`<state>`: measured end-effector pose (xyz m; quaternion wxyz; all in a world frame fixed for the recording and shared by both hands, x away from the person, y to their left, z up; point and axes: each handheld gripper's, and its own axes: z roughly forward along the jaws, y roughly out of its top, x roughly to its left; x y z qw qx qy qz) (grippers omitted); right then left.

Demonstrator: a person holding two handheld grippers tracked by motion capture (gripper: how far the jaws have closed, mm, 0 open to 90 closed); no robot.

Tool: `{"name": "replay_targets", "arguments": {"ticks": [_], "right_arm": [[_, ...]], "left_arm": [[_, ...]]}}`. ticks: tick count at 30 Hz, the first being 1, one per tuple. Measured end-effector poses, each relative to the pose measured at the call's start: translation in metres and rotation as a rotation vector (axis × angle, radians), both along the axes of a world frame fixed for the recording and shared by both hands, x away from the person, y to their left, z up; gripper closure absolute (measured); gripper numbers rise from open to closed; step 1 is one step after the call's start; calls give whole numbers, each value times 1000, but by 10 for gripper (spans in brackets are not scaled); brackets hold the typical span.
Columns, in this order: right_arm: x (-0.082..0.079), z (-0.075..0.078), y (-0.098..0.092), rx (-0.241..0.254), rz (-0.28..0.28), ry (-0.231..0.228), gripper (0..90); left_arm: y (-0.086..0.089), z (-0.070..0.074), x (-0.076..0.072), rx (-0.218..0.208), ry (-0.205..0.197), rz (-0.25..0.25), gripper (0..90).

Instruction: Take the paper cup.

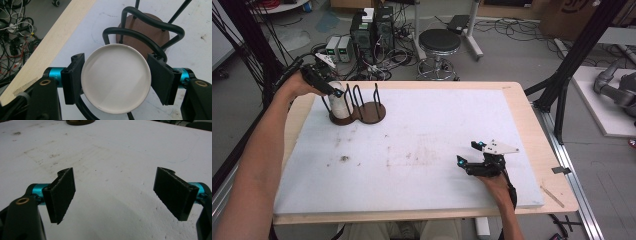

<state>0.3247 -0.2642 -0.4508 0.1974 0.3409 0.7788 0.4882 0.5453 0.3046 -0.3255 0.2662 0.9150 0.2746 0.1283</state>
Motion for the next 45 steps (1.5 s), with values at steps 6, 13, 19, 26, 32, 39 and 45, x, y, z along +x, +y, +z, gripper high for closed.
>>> {"name": "replay_targets", "arguments": {"ticks": [6,13,19,26,32,39,45], "right_arm": [[0,0,0,-3,-1,4,182],[1,0,0,-3,-2,6,181],[1,0,1,-8,2,20,182],[1,0,2,-14,0,21,182],[2,0,2,-17,3,18,182],[2,0,2,-17,4,24,182],[1,0,2,-19,2,21,181]], "left_arm": [[0,0,0,-2,3,5,336],[0,3,-2,-8,-1,10,340],[4,10,-6,-25,-19,24,340],[8,14,-9,-31,-23,36,340],[8,20,-12,-48,-47,35,347],[12,35,-17,-62,-53,52,352],[12,64,-23,-75,-91,42,356]]}}
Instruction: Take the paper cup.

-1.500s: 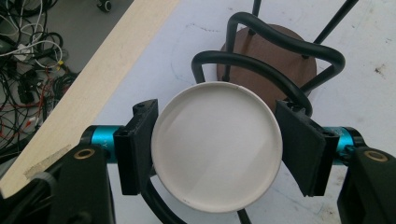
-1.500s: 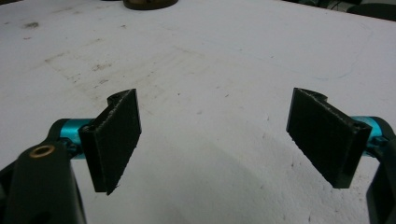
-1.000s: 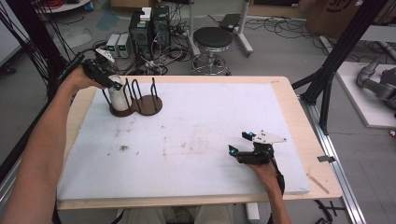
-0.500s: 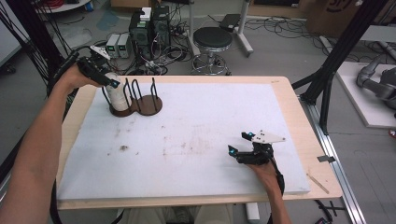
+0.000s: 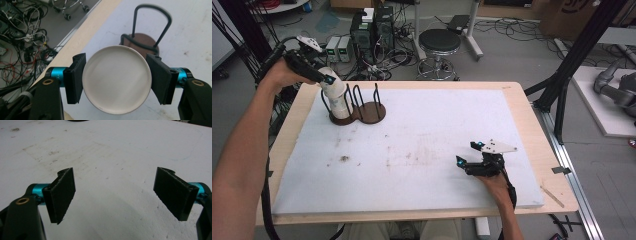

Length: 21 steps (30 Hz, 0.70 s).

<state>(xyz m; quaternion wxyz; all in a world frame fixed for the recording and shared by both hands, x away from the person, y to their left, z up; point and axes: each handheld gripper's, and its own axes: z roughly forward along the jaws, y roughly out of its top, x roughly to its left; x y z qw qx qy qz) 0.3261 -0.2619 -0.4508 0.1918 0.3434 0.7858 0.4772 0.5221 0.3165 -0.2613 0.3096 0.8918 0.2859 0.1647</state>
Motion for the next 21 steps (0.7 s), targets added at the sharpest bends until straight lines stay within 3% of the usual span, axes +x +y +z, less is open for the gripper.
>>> {"name": "replay_targets", "arguments": {"ticks": [4,8,17,21], "right_arm": [[0,0,0,1,2,-1,181],[0,0,0,2,2,-7,181],[0,0,-1,8,4,1,182],[0,0,-1,12,5,-1,182]], "left_arm": [[-1,24,-6,-11,-32,-3,358],[-1,35,-9,-2,-47,-3,358],[1,37,-11,2,-46,0,358],[0,36,-14,-39,-43,-8,357]]}}
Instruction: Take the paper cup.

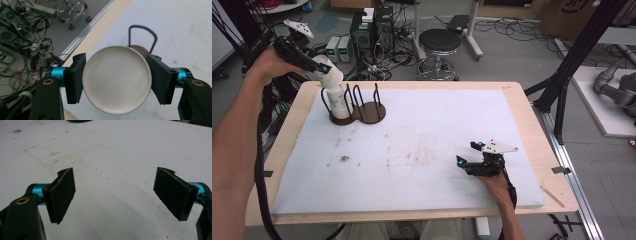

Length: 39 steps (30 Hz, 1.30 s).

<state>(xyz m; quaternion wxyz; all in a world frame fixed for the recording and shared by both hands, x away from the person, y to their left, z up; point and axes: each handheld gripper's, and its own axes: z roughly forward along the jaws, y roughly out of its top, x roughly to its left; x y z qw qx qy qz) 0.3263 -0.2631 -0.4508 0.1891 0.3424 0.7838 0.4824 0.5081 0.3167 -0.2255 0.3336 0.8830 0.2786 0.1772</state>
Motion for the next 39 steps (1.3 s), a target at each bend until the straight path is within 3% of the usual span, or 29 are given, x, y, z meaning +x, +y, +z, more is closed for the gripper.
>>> {"name": "replay_targets", "arguments": {"ticks": [1,2,3,6,12,19,27,29,31,39], "right_arm": [[0,0,0,1,-1,-2,181],[0,0,0,1,0,-3,182],[0,0,-1,0,0,-7,181],[0,0,0,0,2,0,181],[0,0,0,1,2,2,182],[0,0,0,0,3,1,181],[0,0,0,-1,4,-1,181],[0,0,0,0,2,0,182],[0,0,0,0,4,1,181],[0,0,1,-8,1,5,182]], "left_arm": [[-1,0,-4,-32,-3,-31,357],[-1,0,-4,-32,-3,-31,357],[-2,0,-9,-59,-11,-47,358],[-3,1,-15,-72,-12,-62,358],[-8,11,-38,-114,-60,-122,358],[-16,10,-60,-148,-80,-178,358],[-39,-6,-90,-229,-93,-280,358],[-51,-15,-100,-268,-91,-311,358],[-58,-21,-106,-273,-91,-331,358],[-78,-45,-121,-350,-80,-367,357]]}}
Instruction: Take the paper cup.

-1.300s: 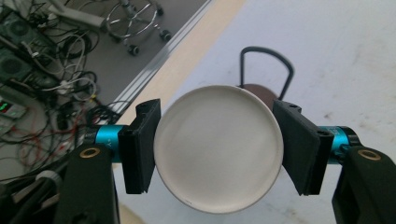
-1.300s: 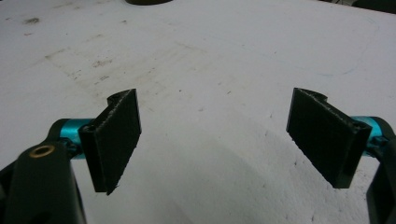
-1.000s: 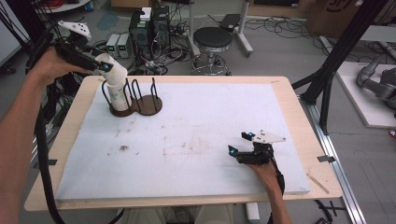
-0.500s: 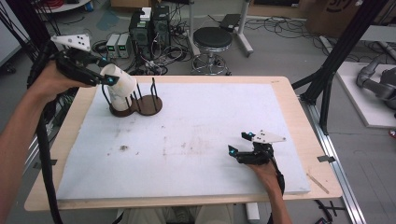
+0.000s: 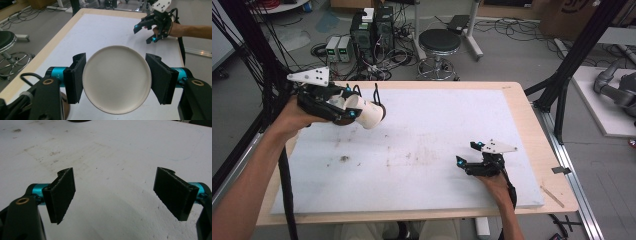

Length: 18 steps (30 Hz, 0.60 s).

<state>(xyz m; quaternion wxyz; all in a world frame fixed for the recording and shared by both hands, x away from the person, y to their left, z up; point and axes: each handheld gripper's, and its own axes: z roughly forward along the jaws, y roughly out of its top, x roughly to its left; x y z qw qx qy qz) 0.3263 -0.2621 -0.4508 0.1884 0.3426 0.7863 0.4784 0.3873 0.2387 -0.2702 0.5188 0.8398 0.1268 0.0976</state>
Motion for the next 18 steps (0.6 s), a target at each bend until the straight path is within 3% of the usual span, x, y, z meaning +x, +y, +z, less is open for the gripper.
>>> {"name": "replay_targets", "arguments": {"ticks": [7,10,12,14,15,18], "right_arm": [[1,0,-1,0,-2,4,182],[1,0,-1,1,-3,6,182],[1,0,-1,0,-3,3,181],[0,0,-1,-1,-7,-3,182],[0,0,0,0,-3,-2,182],[0,0,0,-1,-5,-7,182]], "left_arm": [[-9,-20,-13,-74,23,-20,358],[-15,-28,-19,-82,10,-55,357],[-19,-29,-21,-61,-4,-73,357],[-23,-31,-28,-136,-24,-89,357],[-24,-32,-30,-148,-27,-96,357],[-31,-38,-37,-133,-47,-105,357]]}}
